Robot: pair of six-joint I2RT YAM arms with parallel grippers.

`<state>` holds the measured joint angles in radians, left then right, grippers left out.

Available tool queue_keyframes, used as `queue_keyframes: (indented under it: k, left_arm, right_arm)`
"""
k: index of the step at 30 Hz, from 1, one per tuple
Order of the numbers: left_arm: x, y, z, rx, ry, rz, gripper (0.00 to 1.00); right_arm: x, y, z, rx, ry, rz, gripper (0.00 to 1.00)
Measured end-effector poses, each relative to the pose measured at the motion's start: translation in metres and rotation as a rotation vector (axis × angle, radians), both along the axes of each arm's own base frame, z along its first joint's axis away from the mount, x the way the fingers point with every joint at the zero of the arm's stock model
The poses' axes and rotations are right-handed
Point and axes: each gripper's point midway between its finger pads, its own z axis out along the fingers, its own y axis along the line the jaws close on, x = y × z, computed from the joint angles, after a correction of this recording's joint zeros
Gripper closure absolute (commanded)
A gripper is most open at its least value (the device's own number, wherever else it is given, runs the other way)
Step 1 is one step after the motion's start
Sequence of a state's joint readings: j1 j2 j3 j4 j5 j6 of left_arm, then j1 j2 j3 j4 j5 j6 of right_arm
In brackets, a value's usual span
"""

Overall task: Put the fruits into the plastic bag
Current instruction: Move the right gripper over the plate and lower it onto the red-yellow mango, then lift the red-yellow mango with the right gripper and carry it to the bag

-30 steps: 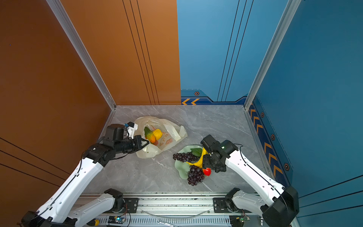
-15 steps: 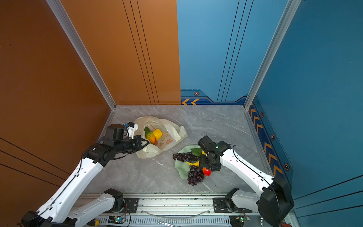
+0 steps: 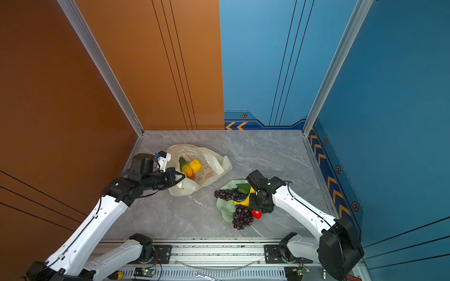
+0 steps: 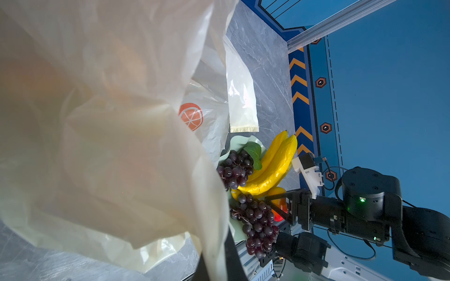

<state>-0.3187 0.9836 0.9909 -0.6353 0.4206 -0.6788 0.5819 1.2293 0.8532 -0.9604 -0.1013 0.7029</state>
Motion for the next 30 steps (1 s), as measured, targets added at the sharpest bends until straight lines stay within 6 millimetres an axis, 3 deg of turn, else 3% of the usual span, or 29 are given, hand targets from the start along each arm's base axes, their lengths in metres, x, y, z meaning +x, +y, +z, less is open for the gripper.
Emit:
queue_keyframes:
  k: [5,18,24,30]
  left_arm:
    - [0.000,-0.001,0.000,-0.001,0.002,-0.001,1.00]
    - [-0.002,-0.002,0.000,-0.004,0.004,0.001,1.00]
    - [-0.003,-0.002,0.001,-0.002,-0.003,0.000,1.00]
    - [-0.003,-0.003,0.001,-0.001,-0.001,0.004,1.00]
  right_arm:
    - [0.001,0.000,0.000,-0.001,-0.001,0.006,0.61]
    - [0.003,0.000,0.008,0.017,-0.027,0.002,0.63]
    - [0.005,-0.002,0.039,0.053,-0.078,-0.012,0.63]
    - [0.018,0.016,0.103,0.204,-0.184,-0.027,0.63]
